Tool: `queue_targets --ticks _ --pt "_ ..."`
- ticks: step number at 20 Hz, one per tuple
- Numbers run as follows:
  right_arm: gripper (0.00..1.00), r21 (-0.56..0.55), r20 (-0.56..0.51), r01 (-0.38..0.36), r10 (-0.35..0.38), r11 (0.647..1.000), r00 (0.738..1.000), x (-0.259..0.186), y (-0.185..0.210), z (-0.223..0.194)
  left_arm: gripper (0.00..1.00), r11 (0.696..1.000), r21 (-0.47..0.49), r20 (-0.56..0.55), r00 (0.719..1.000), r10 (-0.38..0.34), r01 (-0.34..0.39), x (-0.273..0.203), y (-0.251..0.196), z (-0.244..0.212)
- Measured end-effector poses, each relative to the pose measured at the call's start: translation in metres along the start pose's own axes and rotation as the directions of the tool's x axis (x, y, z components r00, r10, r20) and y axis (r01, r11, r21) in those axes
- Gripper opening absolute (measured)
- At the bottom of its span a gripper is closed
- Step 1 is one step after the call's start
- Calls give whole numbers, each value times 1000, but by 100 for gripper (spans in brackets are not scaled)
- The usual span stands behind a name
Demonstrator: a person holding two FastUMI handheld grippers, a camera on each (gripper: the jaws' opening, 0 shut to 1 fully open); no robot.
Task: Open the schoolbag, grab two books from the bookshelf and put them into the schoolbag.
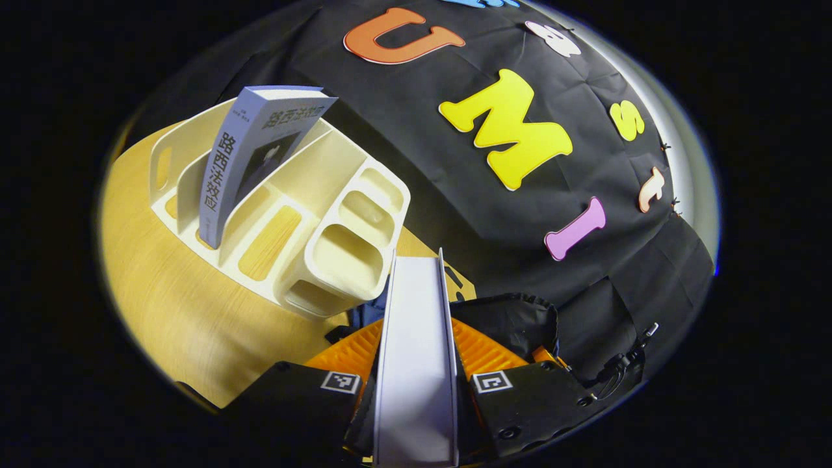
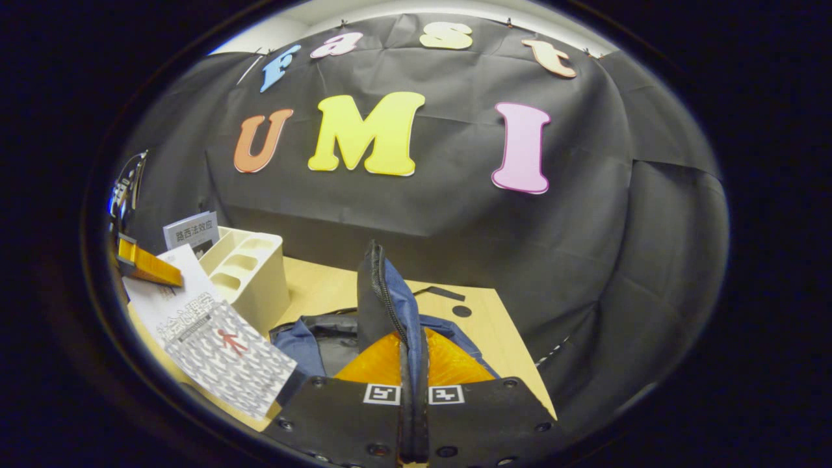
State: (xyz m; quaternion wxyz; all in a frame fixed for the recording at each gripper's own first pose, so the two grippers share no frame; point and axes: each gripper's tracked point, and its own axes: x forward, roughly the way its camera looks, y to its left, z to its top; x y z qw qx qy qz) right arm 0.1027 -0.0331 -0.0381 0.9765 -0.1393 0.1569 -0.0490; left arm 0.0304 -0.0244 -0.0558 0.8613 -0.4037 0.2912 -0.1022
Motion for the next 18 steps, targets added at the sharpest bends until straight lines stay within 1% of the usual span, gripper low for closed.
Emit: queue_targets --ticks 3,6,9,11,16,18 --pt "0 -6 3 6 -6 1000 1000 -2 -6 8 48 1000 -21 50 999 -20 21 28 -17 0" --pt "1 -17 13 15 -15 1000 1000 -1 -11 19 48 998 -43 94 995 -39 43 53 -34 -4" --pt "1 -39 27 42 -41 998 999 -1 -19 25 48 994 -84 105 993 -59 68 86 -48 -13" --pt "1 -44 27 41 -40 998 999 -2 -21 27 49 992 -102 103 992 -68 79 106 -53 -24" --pt "1 -65 59 38 -34 997 998 -3 -17 39 49 990 -120 126 990 -60 75 143 -44 -49" --pt "1 -71 66 31 -26 997 997 -5 -13 42 49 992 -106 132 990 -50 64 154 -34 -64"
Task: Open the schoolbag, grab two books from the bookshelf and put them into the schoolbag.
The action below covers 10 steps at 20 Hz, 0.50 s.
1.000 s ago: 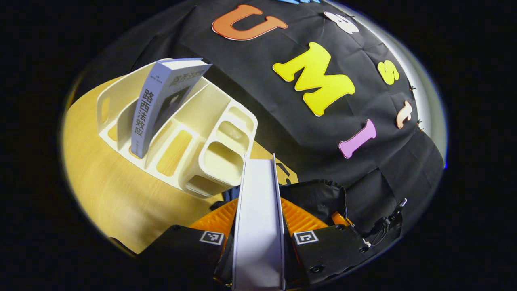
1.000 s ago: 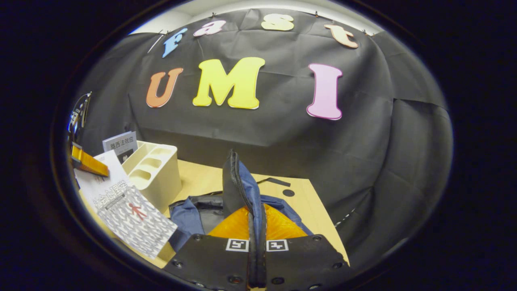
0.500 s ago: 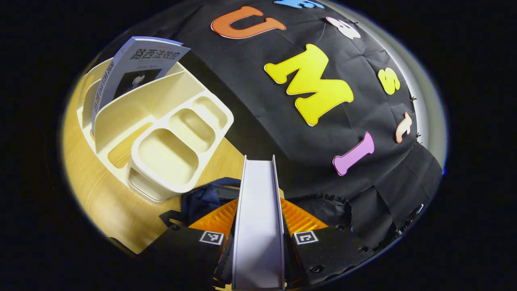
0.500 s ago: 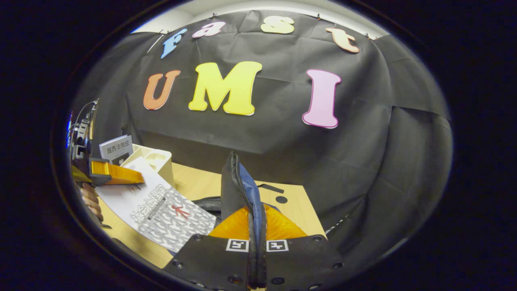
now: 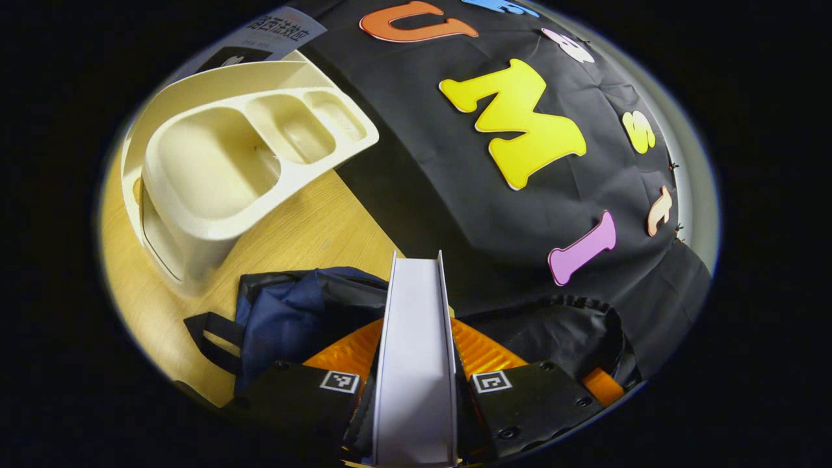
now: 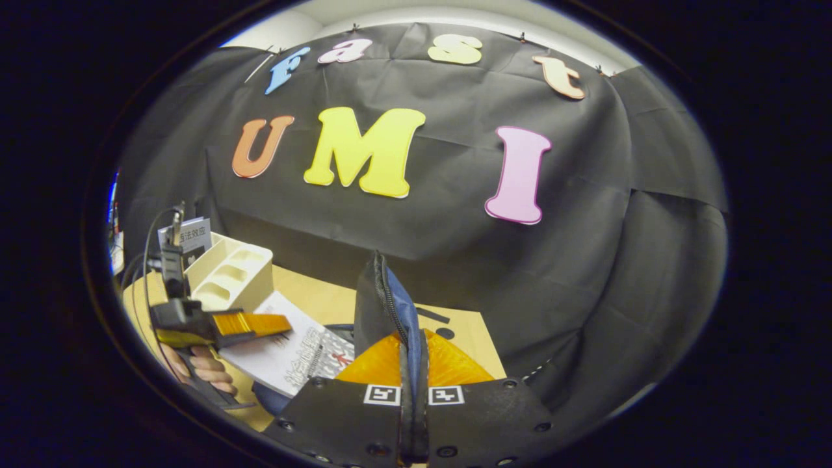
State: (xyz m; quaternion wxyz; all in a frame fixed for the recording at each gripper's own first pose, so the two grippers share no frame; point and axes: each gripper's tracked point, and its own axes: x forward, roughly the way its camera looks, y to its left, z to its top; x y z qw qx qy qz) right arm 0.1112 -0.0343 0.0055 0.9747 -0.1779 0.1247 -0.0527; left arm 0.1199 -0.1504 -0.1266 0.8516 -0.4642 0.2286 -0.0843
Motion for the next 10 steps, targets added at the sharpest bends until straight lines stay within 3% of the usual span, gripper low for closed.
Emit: queue_targets --ticks 3,10 --pt "1 -11 16 -12 12 1000 1000 0 9 7 49 999 49 -16 1000 0 1 8 9 -30" --pt "1 -40 41 -22 23 999 999 -3 29 14 50 999 22 -37 998 -41 42 28 1 -82"
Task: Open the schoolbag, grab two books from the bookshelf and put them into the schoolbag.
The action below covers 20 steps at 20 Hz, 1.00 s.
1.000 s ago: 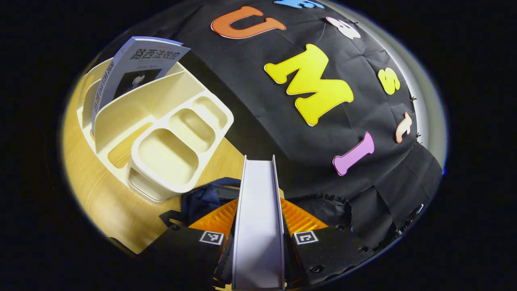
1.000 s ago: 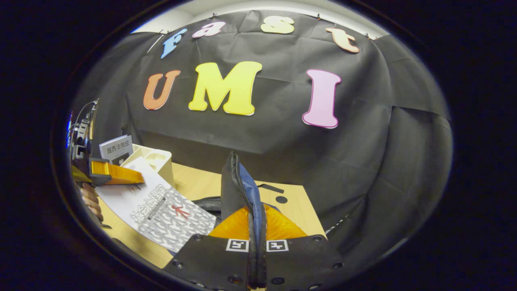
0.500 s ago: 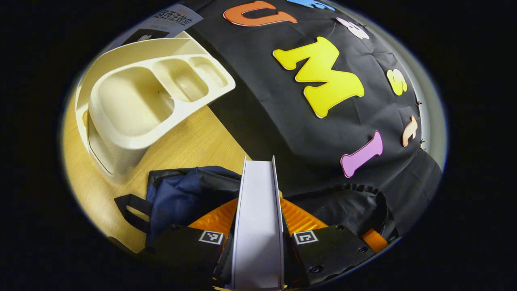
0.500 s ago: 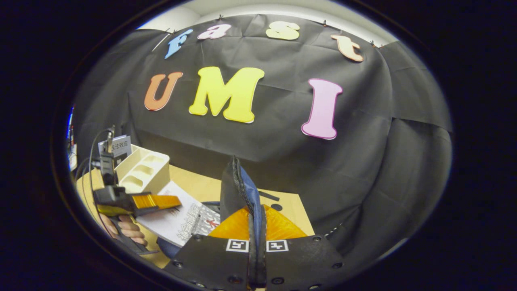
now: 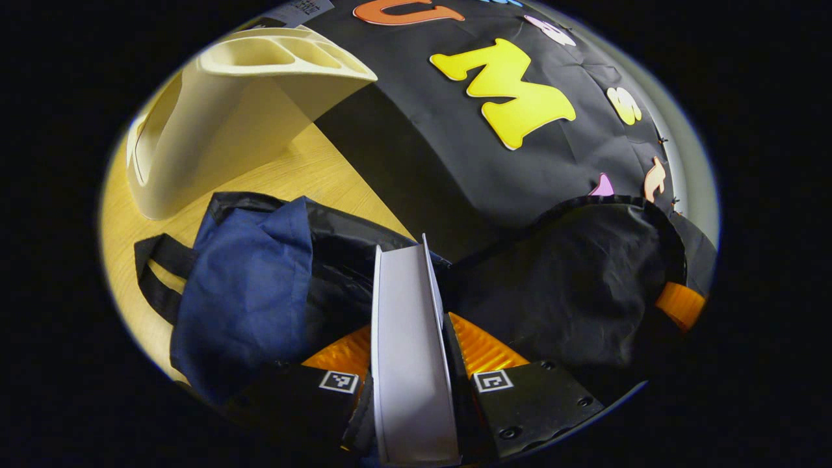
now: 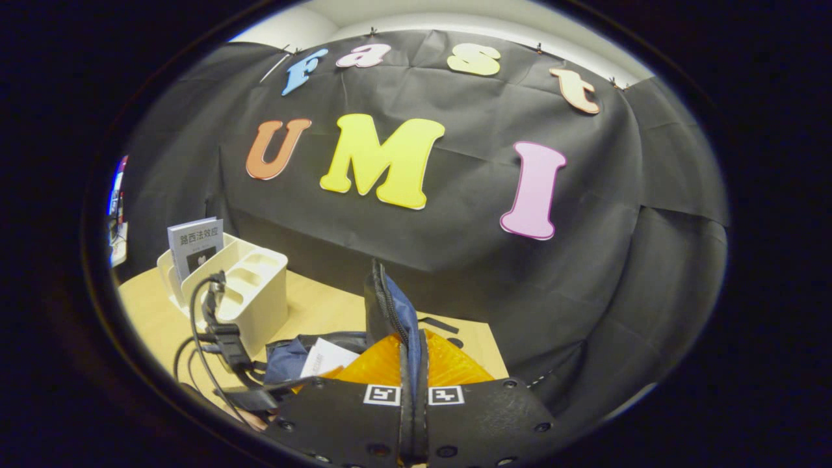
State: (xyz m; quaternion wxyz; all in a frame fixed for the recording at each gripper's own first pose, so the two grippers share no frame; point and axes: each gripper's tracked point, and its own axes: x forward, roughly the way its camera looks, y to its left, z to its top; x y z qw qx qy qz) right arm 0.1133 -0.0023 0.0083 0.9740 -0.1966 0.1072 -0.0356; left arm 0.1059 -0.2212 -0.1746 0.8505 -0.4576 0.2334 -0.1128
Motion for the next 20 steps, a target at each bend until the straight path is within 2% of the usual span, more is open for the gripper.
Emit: queue_targets --ticks 4,7,9,10,14,20 --pt "1 29 -6 -12 12 1000 1000 1 16 -2 51 998 -60 13 1000 14 -14 5 1 -14" --pt "1 46 2 -18 17 999 1000 -3 24 -3 52 999 27 37 999 37 -38 7 1 -16" --pt "1 64 -2 -17 17 998 1000 -3 26 -6 59 992 106 14 998 61 -62 7 4 -23" --pt "1 69 -4 -11 12 998 1000 -4 24 -8 65 990 127 4 998 65 -65 5 5 -23" --pt "1 98 -9 19 -18 995 1000 -9 16 -16 75 978 187 -10 996 92 -88 -3 11 -16" --pt "1 118 -25 23 -21 993 999 -14 19 -27 76 963 239 -4 992 129 -125 -25 28 2"
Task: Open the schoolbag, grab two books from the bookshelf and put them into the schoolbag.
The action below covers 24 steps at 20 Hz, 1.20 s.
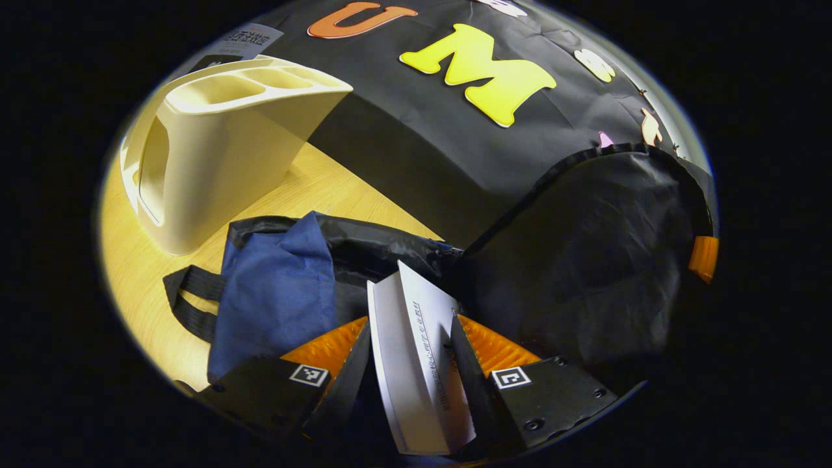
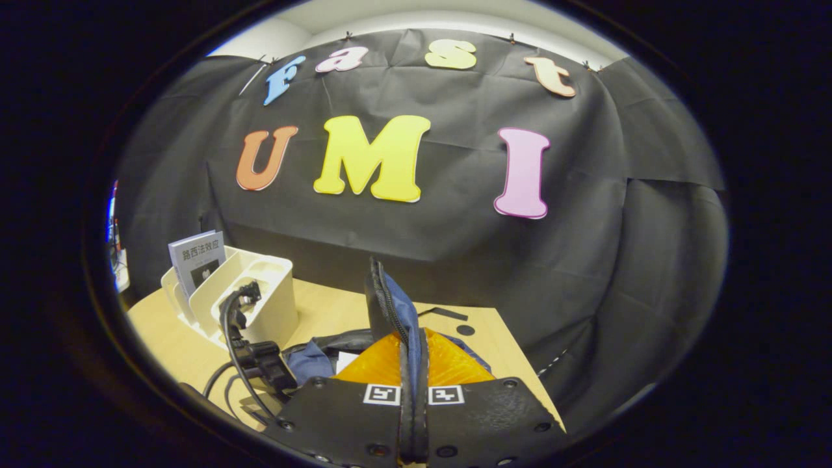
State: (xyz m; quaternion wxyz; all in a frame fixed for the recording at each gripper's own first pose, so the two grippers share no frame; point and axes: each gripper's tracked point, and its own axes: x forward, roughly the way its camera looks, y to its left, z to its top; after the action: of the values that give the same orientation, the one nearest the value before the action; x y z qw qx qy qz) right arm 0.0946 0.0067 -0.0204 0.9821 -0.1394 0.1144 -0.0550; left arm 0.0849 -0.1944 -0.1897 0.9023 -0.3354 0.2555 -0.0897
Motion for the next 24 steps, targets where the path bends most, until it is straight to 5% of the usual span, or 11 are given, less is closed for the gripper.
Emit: queue_targets --ticks 6,12,15,24 --pt "1 59 -26 5 -4 998 1000 -7 6 -23 77 995 104 34 999 5 -9 -32 21 18" --pt "1 84 -22 19 -17 996 1000 -14 16 -35 80 955 292 78 996 32 -54 -81 54 46" --pt "4 84 -44 -10 14 996 999 -16 30 -45 80 924 378 98 995 31 -66 -109 72 68" --pt "1 151 -81 5 7 988 997 -6 20 -67 87 818 505 297 945 137 -277 -203 137 171"
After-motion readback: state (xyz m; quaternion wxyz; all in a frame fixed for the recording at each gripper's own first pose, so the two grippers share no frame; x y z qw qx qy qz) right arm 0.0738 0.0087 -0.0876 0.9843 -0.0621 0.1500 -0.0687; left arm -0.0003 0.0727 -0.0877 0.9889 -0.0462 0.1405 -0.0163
